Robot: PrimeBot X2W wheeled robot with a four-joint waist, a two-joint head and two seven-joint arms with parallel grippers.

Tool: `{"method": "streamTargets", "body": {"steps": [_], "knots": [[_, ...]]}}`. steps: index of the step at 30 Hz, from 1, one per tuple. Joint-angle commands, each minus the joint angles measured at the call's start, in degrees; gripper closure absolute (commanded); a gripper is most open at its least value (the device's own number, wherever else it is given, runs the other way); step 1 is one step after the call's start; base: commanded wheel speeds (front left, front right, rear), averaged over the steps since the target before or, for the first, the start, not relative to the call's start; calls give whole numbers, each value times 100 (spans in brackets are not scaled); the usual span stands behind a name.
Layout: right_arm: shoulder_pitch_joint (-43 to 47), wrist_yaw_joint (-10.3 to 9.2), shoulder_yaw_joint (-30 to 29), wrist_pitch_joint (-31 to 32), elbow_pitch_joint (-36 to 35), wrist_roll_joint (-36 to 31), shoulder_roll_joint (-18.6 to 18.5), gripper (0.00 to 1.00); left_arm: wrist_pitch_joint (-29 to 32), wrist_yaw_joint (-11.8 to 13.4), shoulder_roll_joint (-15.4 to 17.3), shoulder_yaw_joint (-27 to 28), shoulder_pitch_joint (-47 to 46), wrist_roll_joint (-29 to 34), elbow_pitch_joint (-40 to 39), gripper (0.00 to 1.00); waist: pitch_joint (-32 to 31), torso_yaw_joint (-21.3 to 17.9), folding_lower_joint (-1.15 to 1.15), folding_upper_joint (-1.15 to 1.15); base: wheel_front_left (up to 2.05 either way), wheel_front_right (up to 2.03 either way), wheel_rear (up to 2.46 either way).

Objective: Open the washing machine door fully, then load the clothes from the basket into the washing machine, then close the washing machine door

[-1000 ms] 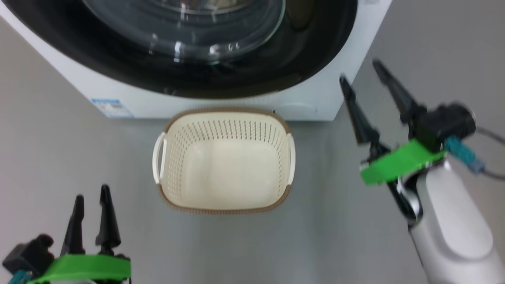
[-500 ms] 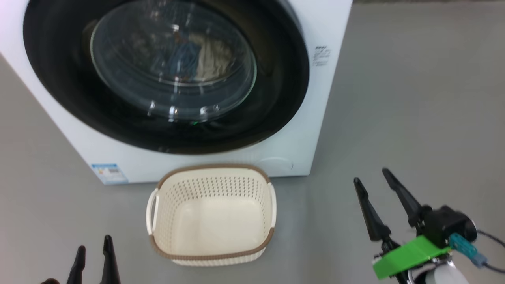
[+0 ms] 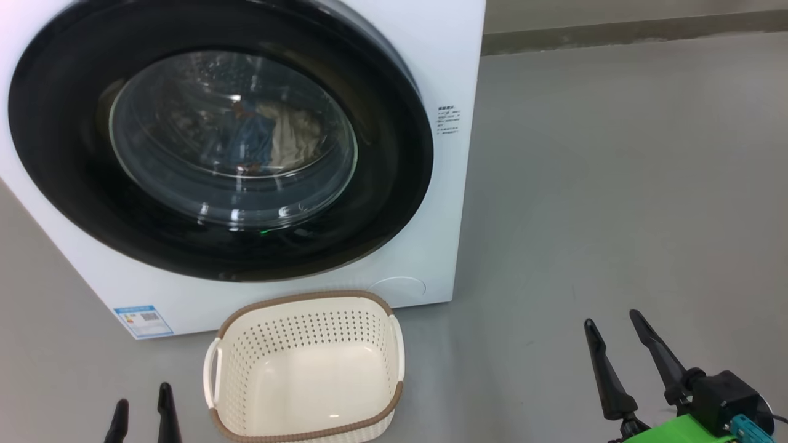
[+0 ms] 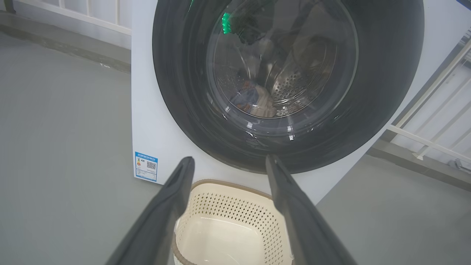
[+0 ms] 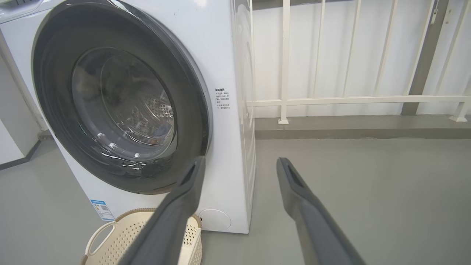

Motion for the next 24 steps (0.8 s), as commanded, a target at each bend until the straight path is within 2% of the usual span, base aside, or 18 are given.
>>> {"method": "streamTargets", "body": {"steps": [1,11,24], "knots": [[-10,-34,62,-26,-165,-45,-24,0,-38,69,76,220,-38,43,-169,0,-63,-50,0,0,0,0,0],[-5,-34,-143,-26,-17,-47,-163,0,-38,148,76,244,109,105,-205,0,-191,-63,0,0,0,0,0],[-157,-34,-180,-26,212,-28,-236,0,-38,190,76,220,190,154,-238,0,-216,150,0,0,0,0,0]]}}
